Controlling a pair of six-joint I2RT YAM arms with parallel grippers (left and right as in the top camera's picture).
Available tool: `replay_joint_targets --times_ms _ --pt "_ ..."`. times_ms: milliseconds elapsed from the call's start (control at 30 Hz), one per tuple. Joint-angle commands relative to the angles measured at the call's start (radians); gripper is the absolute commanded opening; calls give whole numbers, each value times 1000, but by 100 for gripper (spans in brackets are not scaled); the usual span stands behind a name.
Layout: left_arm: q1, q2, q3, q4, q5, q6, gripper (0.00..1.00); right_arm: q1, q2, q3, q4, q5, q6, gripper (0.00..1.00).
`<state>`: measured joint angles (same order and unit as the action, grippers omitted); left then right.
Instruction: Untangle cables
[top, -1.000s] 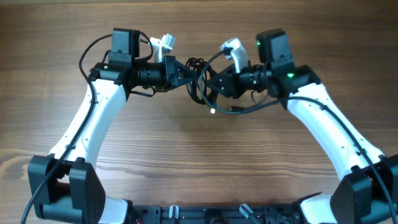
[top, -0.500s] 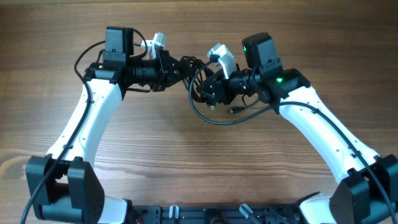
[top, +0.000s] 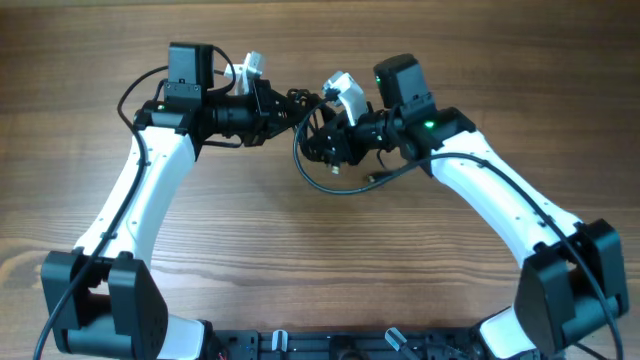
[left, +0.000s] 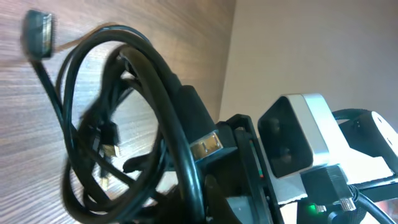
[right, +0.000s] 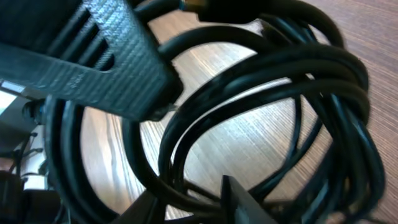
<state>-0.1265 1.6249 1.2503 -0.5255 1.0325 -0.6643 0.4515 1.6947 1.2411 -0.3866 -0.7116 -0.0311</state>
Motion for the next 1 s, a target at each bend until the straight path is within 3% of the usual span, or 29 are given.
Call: replay_joint_targets --times_ms 0,100,333,400,533,767,800,967 --pt "2 -11 11 3 39 -6 4 -1 14 14 29 77 60 14" --pt "2 -11 11 2 6 6 5 -14 -3 18 48 76 118 4" --pt "1 -11 11 -77 -249 40 11 -60 -211 39 64 78 230 4" --pt "1 -11 11 -85 -265 60 15 -68 -280 39 65 101 275 4" --pt "0 -11 11 -86 -268 86 33 -74 -365 39 64 113 328 4" --pt "-30 -11 11 -100 -263 169 38 -74 -376 39 28 218 478 4" --pt "-42 -11 11 -100 -258 195 41 -74 -376 39 15 238 490 4" --pt "-66 -11 11 -84 -190 337 75 -74 -374 39 -39 271 510 4"
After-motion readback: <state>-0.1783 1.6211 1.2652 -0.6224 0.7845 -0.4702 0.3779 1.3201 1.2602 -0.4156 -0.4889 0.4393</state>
